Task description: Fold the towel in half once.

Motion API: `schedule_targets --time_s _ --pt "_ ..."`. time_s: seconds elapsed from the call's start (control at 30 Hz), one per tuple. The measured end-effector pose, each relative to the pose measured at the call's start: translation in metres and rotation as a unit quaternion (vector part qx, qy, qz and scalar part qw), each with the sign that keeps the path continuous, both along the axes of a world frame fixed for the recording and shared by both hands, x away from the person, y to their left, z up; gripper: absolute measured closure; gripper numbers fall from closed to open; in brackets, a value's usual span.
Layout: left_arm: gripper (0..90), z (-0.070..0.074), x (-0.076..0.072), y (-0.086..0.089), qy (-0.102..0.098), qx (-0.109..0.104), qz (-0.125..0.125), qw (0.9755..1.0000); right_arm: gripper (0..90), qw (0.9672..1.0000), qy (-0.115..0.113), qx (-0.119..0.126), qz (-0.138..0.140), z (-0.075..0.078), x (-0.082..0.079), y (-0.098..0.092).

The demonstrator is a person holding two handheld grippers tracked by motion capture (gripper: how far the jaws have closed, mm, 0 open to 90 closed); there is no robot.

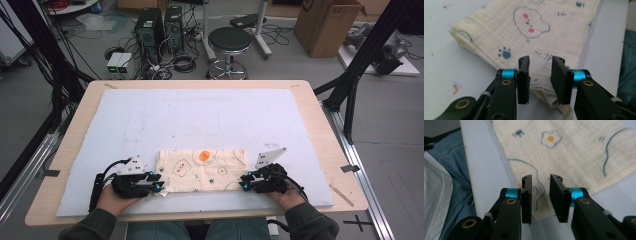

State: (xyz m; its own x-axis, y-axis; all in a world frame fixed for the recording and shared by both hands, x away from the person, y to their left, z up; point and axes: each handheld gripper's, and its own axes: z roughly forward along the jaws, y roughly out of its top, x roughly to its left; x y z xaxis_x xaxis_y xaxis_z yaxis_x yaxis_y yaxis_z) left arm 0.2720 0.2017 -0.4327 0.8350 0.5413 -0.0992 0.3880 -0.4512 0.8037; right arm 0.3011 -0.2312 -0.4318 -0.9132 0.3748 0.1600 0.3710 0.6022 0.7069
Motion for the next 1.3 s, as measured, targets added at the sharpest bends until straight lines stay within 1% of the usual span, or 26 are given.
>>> schedule_targets --time_s 0.07,0.1,0.13,0.2,0.23,0.27,0.3,0.37,0.4,0.43,0.47,0.53,0.6,0.67,0.73,0.83,0.9,0.93,1.0,1.03,1.1,1.13,1.17,1.23,1.27,1.3 --pt "62.9 0.006 0.005 0.000 -0.006 -0.008 0.011 0.9999 69.7 0.9998 -0.009 0.017 -0.005 0.007 0.004 -0.001" --pt "62.5 0.008 0.009 0.000 -0.008 -0.011 0.017 0.9998 69.1 0.9996 -0.015 0.020 -0.014 0.011 0.007 -0.001" --pt "61.7 0.010 0.012 0.000 -0.010 -0.014 0.024 0.9996 68.1 0.9994 -0.015 0.024 -0.018 0.013 0.011 -0.001" --pt "58.1 0.013 0.020 0.000 -0.017 -0.017 0.042 0.9988 66.5 0.9990 -0.023 0.026 -0.030 0.017 0.020 -0.002" --pt "57.9 0.013 0.023 0.000 -0.020 -0.017 0.047 0.9985 66.4 0.9986 -0.023 0.030 -0.038 0.019 0.025 -0.002" --pt "57.9 0.013 0.028 0.000 -0.019 -0.017 0.058 0.9980 66.3 0.9983 -0.021 0.033 -0.043 0.019 0.028 -0.002" --pt "57.7 0.013 0.032 0.000 -0.020 -0.013 0.064 0.9977 66.0 0.9978 -0.018 0.037 -0.052 0.020 0.034 -0.002" --pt "57.0 0.013 0.040 -0.001 -0.021 -0.008 0.081 0.9965 65.0 0.9971 -0.026 0.036 -0.062 0.021 0.045 -0.002" --pt "56.6 0.013 0.044 -0.001 -0.022 -0.008 0.086 0.9960 64.3 0.9966 -0.026 0.034 -0.070 0.022 0.050 -0.001" --pt "56.3 0.013 0.049 -0.001 -0.024 -0.006 0.095 0.9952 64.0 0.9958 -0.027 0.037 -0.080 0.022 0.055 -0.001" --pt "55.7 0.013 0.053 -0.002 -0.025 -0.010 0.104 0.9943 63.6 0.9950 -0.024 0.040 -0.088 0.021 0.060 -0.001" --pt "54.7 0.010 0.060 -0.001 -0.019 -0.027 0.120 0.9922 62.2 0.9939 -0.022 0.041 -0.100 0.020 0.070 0.000" --pt "53.7 0.006 0.067 0.000 -0.014 -0.027 0.133 0.9907 60.4 0.9929 -0.019 0.040 -0.110 0.017 0.078 0.002" --pt "53.1 0.002 0.072 0.001 -0.002 -0.028 0.141 0.9895 59.8 0.9921 -0.014 0.037 -0.119 0.013 0.084 0.003" --pt "53.0 -0.001 0.076 0.001 0.007 -0.034 0.144 0.9890 59.8 0.9917 -0.005 0.036 -0.123 0.009 0.089 0.004" --pt "54.6 -0.004 0.079 0.001 0.011 -0.032 0.141 0.9894 62.0 0.9921 0.011 0.026 -0.122 0.002 0.095 0.005" --pt "60.0 -0.006 0.079 -0.001 0.010 -0.029 0.140 0.9897 65.7 0.9923 0.018 0.024 -0.120 0.000 0.096 0.005" --pt "63.7 -0.006 0.079 -0.002 0.009 -0.021 0.137 0.9903 68.1 0.9922 0.019 0.020 -0.121 -0.001 0.096 0.006" --pt "71.4 -0.007 0.079 -0.002 0.011 -0.014 0.133 0.9910 72.9 0.9927 0.023 0.015 -0.118 -0.002 0.097 0.007" --pt "73.9 -0.007 0.079 -0.002 0.010 -0.010 0.135 0.9908 74.8 0.9928 0.023 0.010 -0.117 -0.003 0.097 0.007" --pt "81.3 -0.007 0.079 -0.002 0.006 -0.006 0.129 0.9916 78.3 0.9928 0.029 0.007 -0.116 -0.005 0.097 0.008" --pt "83.6 -0.007 0.079 -0.002 0.005 -0.009 0.131 0.9913 79.7 0.9931 0.028 0.004 -0.114 -0.005 0.097 0.008" --pt "84.6 -0.007 0.078 -0.003 0.003 -0.004 0.128 0.9917 81.1 0.9930 0.027 0.004 -0.115 -0.004 0.097 0.008" --pt "85.7 -0.008 0.078 -0.004 0.000 0.004 0.130 0.9916 82.6 0.9934 0.025 0.002 -0.112 -0.004 0.096 0.008" --pt "86.0 -0.008 0.078 -0.004 0.001 0.005 0.131 0.9914 83.2 0.9929 0.027 0.000 -0.116 -0.004 0.096 0.008" --pt "86.2 -0.008 0.078 -0.004 0.000 0.007 0.131 0.9914 83.7 0.9931 0.027 0.001 -0.114 -0.004 0.096 0.007"
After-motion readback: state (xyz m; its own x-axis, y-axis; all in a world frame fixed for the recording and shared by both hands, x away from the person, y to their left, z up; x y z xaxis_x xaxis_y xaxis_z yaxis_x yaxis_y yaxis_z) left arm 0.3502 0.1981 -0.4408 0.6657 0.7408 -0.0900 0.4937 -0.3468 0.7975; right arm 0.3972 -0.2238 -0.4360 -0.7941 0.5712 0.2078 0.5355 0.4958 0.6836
